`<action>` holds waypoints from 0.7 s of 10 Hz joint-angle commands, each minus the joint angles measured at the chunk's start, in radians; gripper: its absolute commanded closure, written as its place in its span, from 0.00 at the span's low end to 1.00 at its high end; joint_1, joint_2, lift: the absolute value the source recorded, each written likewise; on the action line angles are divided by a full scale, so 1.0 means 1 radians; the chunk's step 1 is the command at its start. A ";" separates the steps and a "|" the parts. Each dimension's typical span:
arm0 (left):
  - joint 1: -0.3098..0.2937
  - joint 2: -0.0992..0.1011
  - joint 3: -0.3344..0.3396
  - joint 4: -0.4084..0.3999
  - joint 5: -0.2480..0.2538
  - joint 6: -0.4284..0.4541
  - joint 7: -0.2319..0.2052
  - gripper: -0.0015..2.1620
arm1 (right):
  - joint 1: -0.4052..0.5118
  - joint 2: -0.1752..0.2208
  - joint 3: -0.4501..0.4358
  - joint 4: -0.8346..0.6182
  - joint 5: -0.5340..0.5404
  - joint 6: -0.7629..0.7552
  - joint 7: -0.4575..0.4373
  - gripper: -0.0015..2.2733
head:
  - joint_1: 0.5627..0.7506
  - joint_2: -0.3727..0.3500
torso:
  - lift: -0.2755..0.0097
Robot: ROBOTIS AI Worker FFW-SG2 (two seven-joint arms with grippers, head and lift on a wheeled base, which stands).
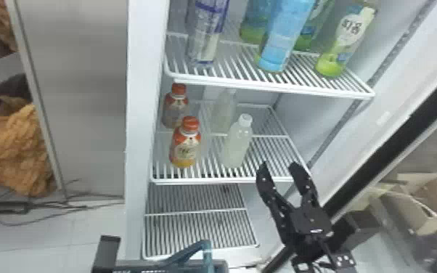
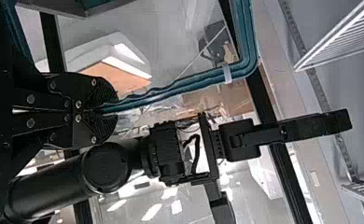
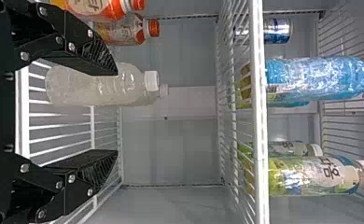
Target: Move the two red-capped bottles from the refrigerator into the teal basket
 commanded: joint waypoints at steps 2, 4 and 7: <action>-0.002 0.000 0.001 0.000 0.002 -0.003 0.000 0.53 | -0.011 -0.013 0.034 0.023 -0.001 0.000 -0.001 0.21 | 0.70 0.03 | 0.17; -0.002 0.003 0.001 0.000 0.002 -0.003 0.000 0.53 | -0.011 -0.018 0.042 0.025 -0.001 0.000 -0.001 0.21 | 0.70 0.03 | 0.17; 0.000 0.005 0.001 0.000 0.006 -0.008 0.000 0.53 | -0.009 -0.018 0.042 0.025 -0.003 0.000 -0.001 0.21 | 0.70 0.03 | 0.17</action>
